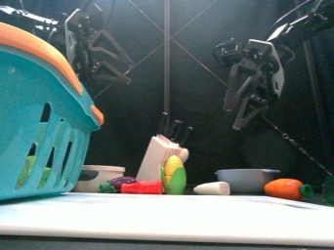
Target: Grab pea
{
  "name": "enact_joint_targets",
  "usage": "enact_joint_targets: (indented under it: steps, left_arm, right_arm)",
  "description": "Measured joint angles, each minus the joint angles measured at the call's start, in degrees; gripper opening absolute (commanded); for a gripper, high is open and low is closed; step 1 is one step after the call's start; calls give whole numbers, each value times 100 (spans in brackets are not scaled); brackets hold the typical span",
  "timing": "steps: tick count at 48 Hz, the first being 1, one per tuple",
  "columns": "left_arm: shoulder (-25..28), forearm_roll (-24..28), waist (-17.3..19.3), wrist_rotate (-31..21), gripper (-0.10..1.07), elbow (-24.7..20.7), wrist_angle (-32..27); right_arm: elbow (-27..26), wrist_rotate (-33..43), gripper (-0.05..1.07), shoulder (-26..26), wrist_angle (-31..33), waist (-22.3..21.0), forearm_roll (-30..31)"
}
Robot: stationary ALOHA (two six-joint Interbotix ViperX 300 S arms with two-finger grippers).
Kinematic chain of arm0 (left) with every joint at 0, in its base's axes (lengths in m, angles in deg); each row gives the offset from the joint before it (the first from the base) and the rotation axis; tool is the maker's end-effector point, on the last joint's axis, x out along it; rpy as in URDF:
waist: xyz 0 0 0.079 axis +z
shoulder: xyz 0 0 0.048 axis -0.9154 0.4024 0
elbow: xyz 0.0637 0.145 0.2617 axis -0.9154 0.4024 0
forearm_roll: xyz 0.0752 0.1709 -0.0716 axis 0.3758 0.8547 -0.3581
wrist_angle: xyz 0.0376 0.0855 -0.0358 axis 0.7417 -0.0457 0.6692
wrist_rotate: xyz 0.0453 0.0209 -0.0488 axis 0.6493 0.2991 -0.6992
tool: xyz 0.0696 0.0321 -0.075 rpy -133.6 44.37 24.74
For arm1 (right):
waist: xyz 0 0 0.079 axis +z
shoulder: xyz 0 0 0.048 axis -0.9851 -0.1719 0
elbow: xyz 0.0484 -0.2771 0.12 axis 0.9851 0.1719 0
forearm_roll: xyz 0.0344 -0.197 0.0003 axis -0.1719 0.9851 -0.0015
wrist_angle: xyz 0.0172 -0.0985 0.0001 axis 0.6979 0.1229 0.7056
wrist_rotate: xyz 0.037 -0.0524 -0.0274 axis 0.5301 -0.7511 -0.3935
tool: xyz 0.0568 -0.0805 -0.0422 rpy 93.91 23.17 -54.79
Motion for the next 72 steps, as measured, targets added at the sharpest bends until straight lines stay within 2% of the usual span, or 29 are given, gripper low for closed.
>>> enact_joint_targets:
  steps: [36, 47, 64, 72]
  left_arm:
    - [35, 0, 0, 0, 89, 0, 615]
    - [176, -79, 0, -62, 89, 9, 1187]
    - [439, -105, 9, -132, 89, -114, 1213]
    - [439, -299, 132, -167, 89, -158, 1213]
  right_arm:
    - [53, -26, 104, -105, 246, -97, 185]
    - [62, -9, 104, -105, 299, -334, 378]
    - [79, 0, 104, -132, 404, -668, 387]
    - [88, -79, 104, -123, 624, -853, 606]
